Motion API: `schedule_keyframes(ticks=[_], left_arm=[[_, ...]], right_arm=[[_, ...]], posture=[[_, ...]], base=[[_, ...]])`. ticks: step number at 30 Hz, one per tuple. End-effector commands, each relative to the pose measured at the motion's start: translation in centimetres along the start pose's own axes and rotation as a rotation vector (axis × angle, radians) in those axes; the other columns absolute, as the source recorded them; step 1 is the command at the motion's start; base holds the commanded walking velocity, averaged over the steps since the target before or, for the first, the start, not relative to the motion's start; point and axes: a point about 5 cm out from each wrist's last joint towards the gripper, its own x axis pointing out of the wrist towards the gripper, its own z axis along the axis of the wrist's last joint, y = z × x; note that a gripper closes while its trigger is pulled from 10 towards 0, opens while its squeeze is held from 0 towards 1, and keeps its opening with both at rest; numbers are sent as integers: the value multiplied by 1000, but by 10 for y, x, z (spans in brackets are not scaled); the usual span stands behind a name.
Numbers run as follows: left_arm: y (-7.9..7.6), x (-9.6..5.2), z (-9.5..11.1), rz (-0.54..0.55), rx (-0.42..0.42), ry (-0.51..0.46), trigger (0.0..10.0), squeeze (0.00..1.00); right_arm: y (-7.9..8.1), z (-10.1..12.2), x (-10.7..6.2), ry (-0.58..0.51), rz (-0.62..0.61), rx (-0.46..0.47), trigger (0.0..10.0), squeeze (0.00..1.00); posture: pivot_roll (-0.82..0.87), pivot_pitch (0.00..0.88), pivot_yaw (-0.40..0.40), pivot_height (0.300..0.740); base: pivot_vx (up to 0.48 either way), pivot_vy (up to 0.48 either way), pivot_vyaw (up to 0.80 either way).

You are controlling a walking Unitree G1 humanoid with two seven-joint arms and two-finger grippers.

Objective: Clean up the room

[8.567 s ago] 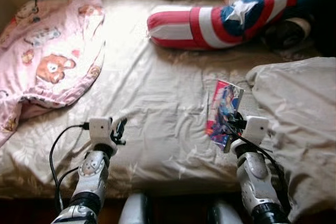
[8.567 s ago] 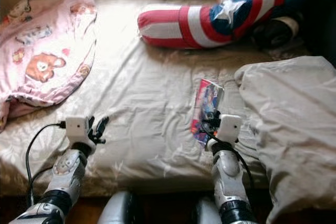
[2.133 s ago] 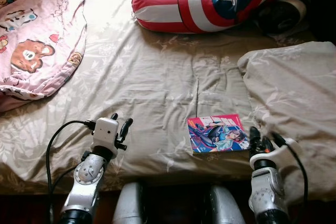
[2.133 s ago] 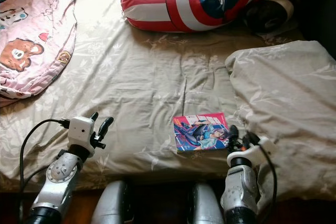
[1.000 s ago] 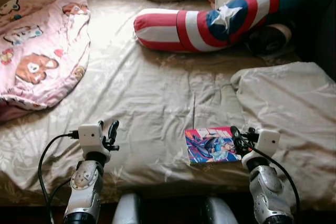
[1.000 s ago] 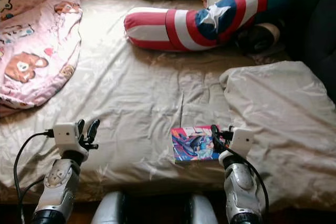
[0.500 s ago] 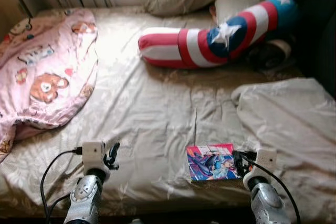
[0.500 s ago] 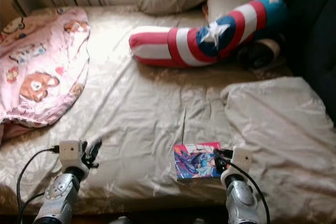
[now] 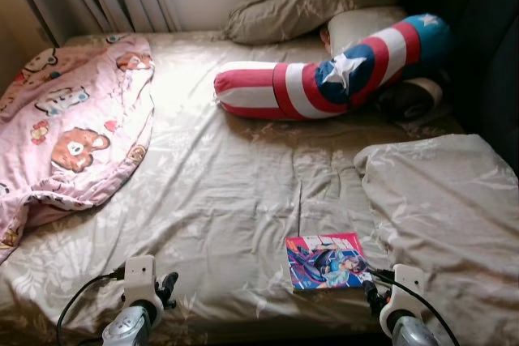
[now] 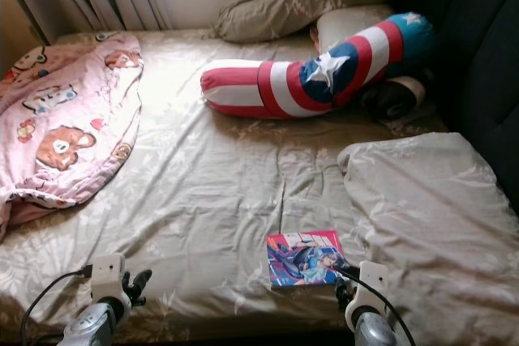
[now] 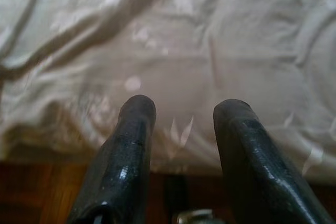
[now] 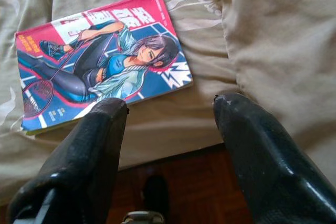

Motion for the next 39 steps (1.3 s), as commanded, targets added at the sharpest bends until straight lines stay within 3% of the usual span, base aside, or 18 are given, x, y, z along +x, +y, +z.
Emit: schedule_keyframes(ticks=[1,3,9,13,26,34,36,39], left_arm=[[6,-3,-10,15,29,71,10000,0],[8,-6,-21,24,50,135,10000,0],[5,-9,-32,28,62,199,10000,0],[-1,-12,-43,19,57,239,10000,0],[-16,-12,-52,0,50,267,10000,0],[-12,-14,-55,24,46,275,10000,0],[-11,-15,-56,24,45,276,10000,0],[-9,-16,-58,27,45,282,10000,0]], right_arm=[[1,-7,-1,38,-3,6,10000,0],[4,-13,-2,64,11,-14,10000,0],[-2,-15,-3,88,-4,-16,10000,0],[-6,-20,-5,124,11,-83,10000,0],[-25,-26,-10,165,11,-127,10000,0],[-38,-26,-12,155,-16,-108,10000,0],[-23,-32,-11,169,-6,-107,10000,0],[-19,-36,-12,180,-9,-98,10000,0]], posture=[[5,116,35,740],[-5,109,36,740],[-9,111,26,740],[-15,110,3,740],[-2,76,-21,740],[-3,143,-15,740],[0,154,-11,740],[-12,150,1,740]], base=[[0,0,0],[0,0,0],[0,0,0],[0,0,0],[0,0,0],[0,0,100],[0,0,800],[0,0,800]])
